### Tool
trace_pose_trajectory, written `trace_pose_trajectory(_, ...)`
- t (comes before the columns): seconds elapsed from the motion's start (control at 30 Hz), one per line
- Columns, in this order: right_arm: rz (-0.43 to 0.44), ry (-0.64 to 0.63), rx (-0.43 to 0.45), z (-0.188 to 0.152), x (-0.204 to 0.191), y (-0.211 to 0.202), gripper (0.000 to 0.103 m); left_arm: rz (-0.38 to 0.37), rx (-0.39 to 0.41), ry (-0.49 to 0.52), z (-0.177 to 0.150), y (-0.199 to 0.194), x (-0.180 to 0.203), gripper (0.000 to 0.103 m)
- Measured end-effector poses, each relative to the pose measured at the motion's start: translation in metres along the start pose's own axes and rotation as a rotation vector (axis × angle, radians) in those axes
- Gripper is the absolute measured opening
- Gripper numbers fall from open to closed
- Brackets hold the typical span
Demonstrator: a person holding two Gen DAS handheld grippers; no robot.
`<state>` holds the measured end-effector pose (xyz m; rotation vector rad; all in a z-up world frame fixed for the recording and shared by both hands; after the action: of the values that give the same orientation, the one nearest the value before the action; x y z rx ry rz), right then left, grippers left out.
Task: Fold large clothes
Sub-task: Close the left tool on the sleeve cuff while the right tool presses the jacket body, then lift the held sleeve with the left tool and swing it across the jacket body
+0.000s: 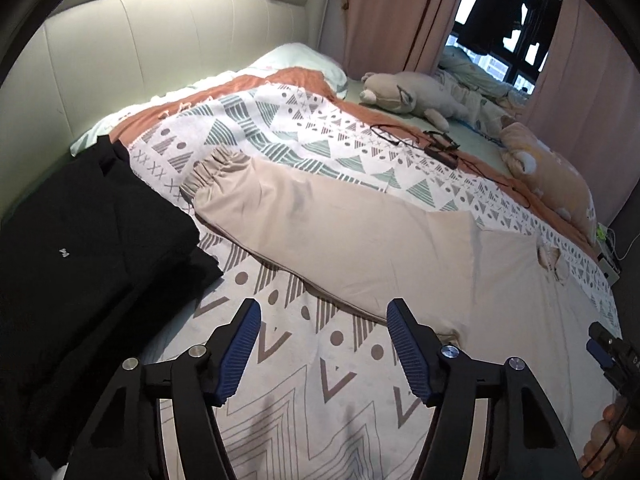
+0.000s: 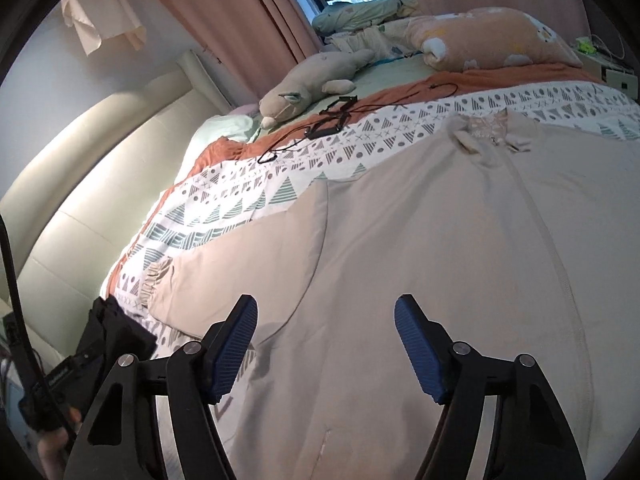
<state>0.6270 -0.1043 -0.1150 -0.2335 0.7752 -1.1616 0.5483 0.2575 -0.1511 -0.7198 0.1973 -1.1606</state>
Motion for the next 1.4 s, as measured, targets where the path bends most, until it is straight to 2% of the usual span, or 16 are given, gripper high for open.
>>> trace_pose_trajectory(0.07,-0.035,0.023,-0.020,-0.006,0.012,0.009,0.072,0.013,-0.027,-0.010,0.000,0.022,-0.003,0.066)
trace_pose_trajectory(0.4,-0.091,0.145,-0.124,-0.032,0.064,0.042,0.072,0.086,-0.144,-0.087,-0.011,0.111,-0.016,0.066)
trace_pose_trajectory(0.53,-0.111,0.149,-0.140,-0.036,0.070,0.049,0.069,0.133,-0.178,-0.114,-0.020,0.137,-0.026,0.065)
trace_pose_trajectory(0.6,-0.095,0.151,-0.142,-0.036,0.068,0.051,0.063,0.158,-0.175,-0.117,-0.021,0.147,-0.032,0.056)
trace_pose_trajectory(0.67,-0.067,0.164,-0.147,-0.037,0.063,0.053,0.057,0.181,-0.190,-0.120,-0.023,0.155,-0.038,0.021)
trace_pose_trajectory(0.7,-0.051,0.168,-0.147,-0.037,0.059,0.054,0.055,0.179,-0.188,-0.125,-0.022,0.157,-0.039,0.019)
trace_pose_trajectory(0.77,-0.013,0.172,-0.155,-0.039,0.052,0.057,0.044,0.167,-0.158,-0.125,-0.016,0.152,-0.037,0.009)
trace_pose_trajectory(0.83,0.060,0.207,-0.184,-0.043,0.042,0.061,0.034,0.134,-0.129,-0.105,-0.007,0.142,-0.029,0.005)
trace_pose_trajectory(0.93,0.096,0.201,-0.190,-0.047,0.028,0.065,0.028,0.080,-0.091,-0.073,0.010,0.124,-0.013,0.004)
trace_pose_trajectory(1.03,0.141,0.201,-0.205,-0.054,0.012,0.072,0.018,0.025,-0.062,-0.055,0.028,0.104,0.004,0.004)
trace_pose_trajectory(1.17,0.178,0.186,-0.225,-0.062,-0.010,0.087,0.014,-0.033,-0.022,-0.021,0.049,0.076,0.025,0.004)
trace_pose_trajectory(1.27,0.220,0.166,-0.256,-0.067,-0.030,0.103,0.011,-0.046,0.007,-0.006,0.062,0.062,0.035,0.004)
trace_pose_trajectory(1.4,0.244,0.171,-0.302,-0.082,-0.045,0.121,0.009,-0.084,0.015,0.002,0.070,0.050,0.048,0.003)
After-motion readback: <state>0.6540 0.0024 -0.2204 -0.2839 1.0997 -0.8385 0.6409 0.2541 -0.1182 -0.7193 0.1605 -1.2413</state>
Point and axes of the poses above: each gripper's, at about its wrist camera, not at the fingertips, and y roughly the way its jaws point, x to its right, z to its top, the point moved 8 cm from there along y, roughly the way its jaws point, and after that the axes turned 10 degrees about x, right-handed, at the moved point
